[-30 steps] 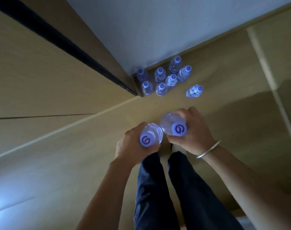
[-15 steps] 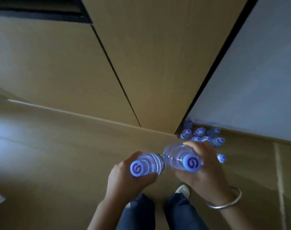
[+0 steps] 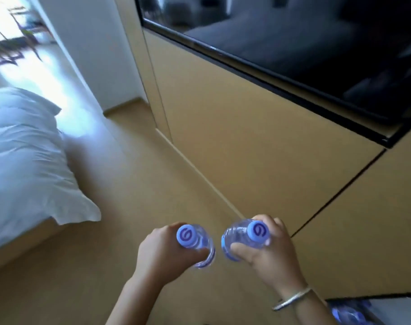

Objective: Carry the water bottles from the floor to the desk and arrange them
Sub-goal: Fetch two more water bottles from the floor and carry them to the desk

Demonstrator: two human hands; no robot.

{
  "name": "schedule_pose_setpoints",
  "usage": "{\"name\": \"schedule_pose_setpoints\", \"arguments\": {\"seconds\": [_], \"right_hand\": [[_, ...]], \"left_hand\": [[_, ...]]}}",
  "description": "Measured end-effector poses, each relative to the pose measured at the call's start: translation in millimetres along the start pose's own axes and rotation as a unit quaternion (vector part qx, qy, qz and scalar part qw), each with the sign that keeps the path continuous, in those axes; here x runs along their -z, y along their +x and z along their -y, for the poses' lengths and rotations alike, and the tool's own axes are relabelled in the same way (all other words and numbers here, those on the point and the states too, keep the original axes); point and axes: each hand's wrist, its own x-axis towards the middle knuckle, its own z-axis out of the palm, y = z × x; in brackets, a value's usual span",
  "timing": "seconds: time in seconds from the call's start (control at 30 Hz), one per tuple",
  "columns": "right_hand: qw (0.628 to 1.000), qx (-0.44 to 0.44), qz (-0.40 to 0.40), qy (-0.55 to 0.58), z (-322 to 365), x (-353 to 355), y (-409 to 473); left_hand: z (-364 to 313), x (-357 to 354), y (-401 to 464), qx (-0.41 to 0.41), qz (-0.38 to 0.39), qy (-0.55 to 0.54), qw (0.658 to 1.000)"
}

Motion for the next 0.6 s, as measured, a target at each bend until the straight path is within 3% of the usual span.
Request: {"name": "schedule_pose_setpoints", "arguments": {"seconds": [0.33, 0.6], "right_hand": [[0.988, 0.071, 0.128, 0.04, 88, -97, 74], [0.96, 0.141, 0.24, 0.021, 131, -164, 164]], "left_hand": [[75, 71, 38, 0.114, -0.08, -0.008, 0.99], [102, 99, 118, 0.169, -0.106, 0.013, 0.98]]}}
